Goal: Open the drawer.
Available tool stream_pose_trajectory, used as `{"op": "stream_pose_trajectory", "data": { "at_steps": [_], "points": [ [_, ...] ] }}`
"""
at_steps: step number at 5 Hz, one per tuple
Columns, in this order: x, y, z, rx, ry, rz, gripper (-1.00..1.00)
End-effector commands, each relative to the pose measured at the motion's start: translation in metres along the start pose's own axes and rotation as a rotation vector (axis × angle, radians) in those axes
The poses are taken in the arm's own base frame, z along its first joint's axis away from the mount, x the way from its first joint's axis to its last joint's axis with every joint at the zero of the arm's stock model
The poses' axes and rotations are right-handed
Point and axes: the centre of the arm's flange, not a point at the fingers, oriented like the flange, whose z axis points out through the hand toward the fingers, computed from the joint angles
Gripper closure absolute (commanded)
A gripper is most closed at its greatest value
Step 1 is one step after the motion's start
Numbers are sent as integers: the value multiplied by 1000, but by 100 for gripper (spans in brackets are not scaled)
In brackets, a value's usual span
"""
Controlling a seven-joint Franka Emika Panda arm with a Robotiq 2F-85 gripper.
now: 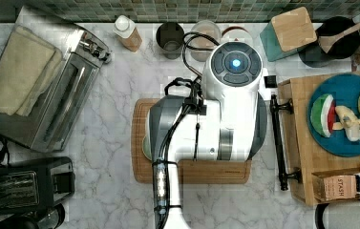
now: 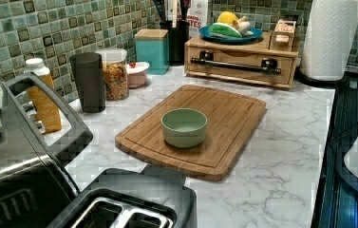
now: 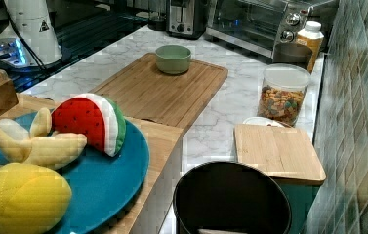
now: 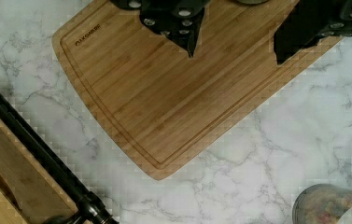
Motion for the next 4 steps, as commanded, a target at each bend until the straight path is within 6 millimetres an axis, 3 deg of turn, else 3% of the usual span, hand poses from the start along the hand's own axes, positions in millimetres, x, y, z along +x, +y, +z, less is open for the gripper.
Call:
{"op": "stream_pose_trajectory", "data": {
  "at_steps": [1, 3, 4],
  "points": [
    [-1, 1, 5, -8, -7, 0, -100],
    [-17, 21, 35, -64, 87, -271, -100],
    [-24, 50, 42, -81, 87, -439, -100]
  ]
}}
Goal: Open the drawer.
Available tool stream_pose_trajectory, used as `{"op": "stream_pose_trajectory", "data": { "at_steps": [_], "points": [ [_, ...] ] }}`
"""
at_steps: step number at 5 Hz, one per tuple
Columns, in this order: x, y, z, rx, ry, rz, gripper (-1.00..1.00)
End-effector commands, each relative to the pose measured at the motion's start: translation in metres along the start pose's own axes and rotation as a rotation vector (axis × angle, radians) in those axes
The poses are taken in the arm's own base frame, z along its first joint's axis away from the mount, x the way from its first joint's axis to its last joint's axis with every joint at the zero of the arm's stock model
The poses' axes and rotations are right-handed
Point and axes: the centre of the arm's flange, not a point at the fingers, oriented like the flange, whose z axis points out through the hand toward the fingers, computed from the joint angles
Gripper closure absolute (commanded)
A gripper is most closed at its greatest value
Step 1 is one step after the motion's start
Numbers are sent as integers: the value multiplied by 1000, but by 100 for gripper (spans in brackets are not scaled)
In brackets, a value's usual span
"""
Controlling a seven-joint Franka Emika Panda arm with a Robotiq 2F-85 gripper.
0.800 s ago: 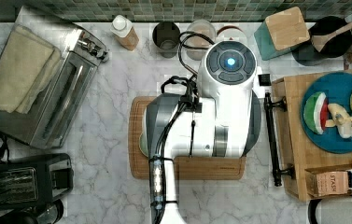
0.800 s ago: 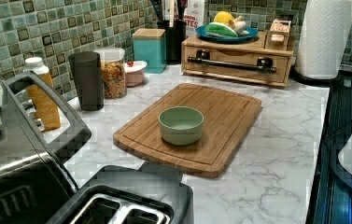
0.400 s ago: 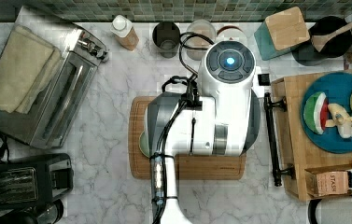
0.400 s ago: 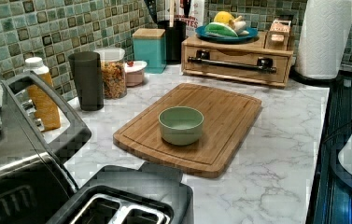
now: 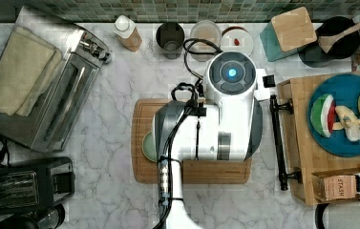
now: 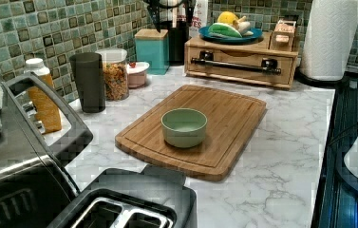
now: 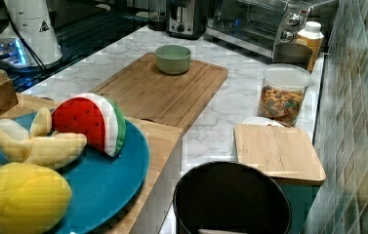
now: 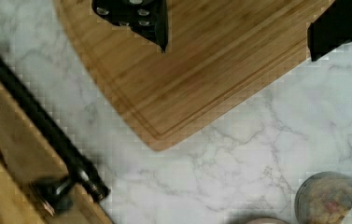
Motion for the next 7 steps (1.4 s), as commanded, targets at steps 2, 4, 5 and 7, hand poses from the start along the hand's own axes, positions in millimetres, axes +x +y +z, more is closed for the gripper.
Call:
{"op": "stream_pose_trajectory", "data": {
  "at_steps": [2, 4, 5, 7],
  "points": [
    [-39, 90, 36, -57, 72, -602, -100],
    [-26, 127, 72, -97, 147, -787, -100],
    [-20, 144, 88, -107, 155, -826, -100],
    [-14, 176, 116, -98, 164, -870, -100]
  ]
}}
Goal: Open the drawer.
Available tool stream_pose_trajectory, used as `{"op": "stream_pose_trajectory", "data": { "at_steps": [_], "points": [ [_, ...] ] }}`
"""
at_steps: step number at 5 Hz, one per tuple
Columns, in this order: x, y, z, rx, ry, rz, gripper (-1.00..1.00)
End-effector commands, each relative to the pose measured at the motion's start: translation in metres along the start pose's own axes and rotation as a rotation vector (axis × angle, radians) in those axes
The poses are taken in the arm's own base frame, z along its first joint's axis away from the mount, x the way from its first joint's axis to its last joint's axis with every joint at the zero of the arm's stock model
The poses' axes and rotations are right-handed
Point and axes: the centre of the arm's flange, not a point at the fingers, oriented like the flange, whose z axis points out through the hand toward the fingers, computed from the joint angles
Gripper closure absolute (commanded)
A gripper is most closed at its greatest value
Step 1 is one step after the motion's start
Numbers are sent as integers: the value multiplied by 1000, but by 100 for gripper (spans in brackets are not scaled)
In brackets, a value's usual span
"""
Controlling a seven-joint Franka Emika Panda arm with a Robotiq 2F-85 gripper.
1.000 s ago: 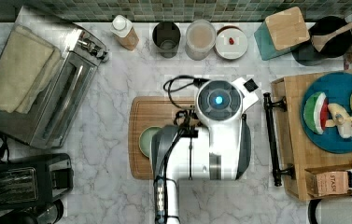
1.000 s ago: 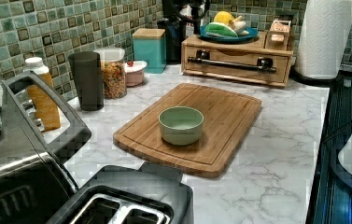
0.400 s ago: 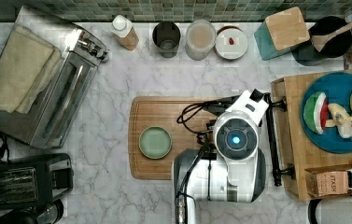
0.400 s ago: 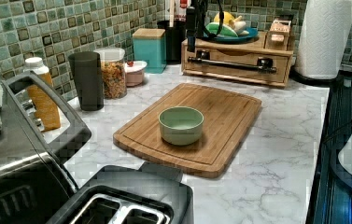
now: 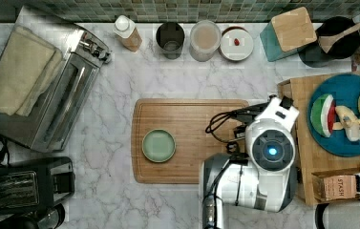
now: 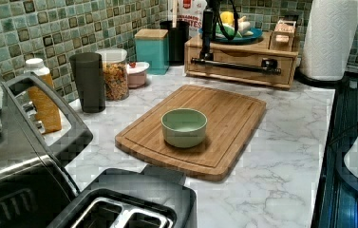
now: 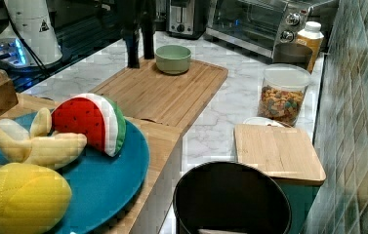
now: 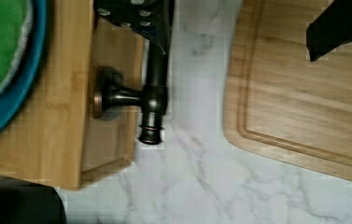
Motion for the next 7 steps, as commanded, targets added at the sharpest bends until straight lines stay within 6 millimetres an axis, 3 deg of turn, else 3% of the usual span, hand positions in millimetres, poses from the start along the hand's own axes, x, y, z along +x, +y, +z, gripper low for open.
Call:
{"op": "stream_pose_trajectory", "data": {
  "at_steps": [1, 2, 5, 7],
  "points": [
    [-44, 15, 34, -9, -20, -29, -100],
    [-52, 5, 37, -2, -31, 12, -100],
    [-51, 29, 87, -57, -50, 156, -100],
    [-45, 27, 113, -68, -83, 205, -100]
  ]
}}
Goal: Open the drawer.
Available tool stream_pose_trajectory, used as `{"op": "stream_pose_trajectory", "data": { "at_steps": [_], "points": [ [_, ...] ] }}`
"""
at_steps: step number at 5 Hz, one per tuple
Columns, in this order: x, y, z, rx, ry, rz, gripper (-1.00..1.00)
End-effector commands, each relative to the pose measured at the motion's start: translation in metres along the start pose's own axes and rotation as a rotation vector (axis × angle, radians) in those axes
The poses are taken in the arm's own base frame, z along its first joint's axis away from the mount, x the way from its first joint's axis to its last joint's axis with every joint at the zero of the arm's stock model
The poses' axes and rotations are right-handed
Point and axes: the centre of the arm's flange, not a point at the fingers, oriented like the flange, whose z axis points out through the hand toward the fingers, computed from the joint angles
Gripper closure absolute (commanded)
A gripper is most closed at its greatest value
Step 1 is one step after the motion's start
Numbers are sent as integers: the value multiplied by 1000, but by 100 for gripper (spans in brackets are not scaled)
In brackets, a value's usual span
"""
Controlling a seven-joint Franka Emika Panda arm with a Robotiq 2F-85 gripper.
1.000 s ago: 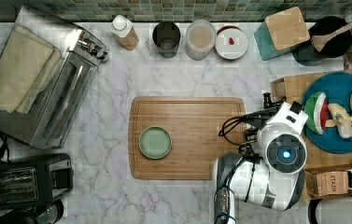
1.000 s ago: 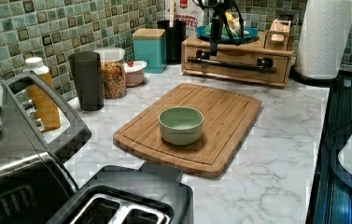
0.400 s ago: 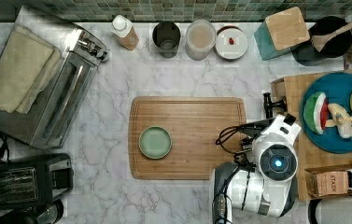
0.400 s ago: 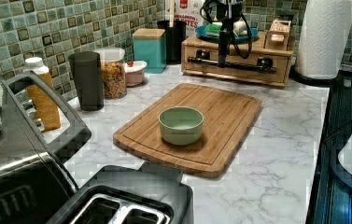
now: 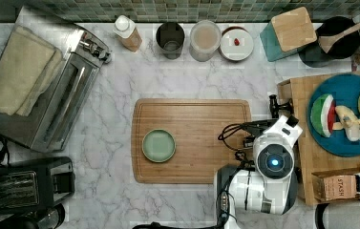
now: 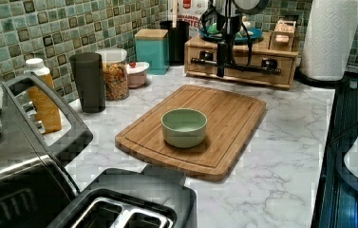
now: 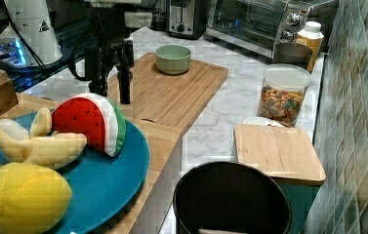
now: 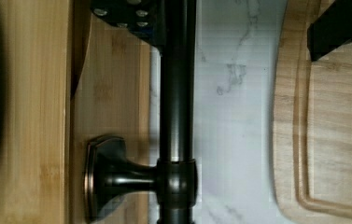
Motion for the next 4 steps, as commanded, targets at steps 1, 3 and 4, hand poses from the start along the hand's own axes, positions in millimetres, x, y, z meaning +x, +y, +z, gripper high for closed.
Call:
{"op": "stream_pose_trajectory", "data": {
  "at_steps": [1, 3, 4],
  "points": [
    [6, 27, 35, -9, -45, 91, -100],
    [5, 12, 40, 26, -100, 99, -100],
    [-1, 7, 50, 32, -102, 97, -100]
  ]
}}
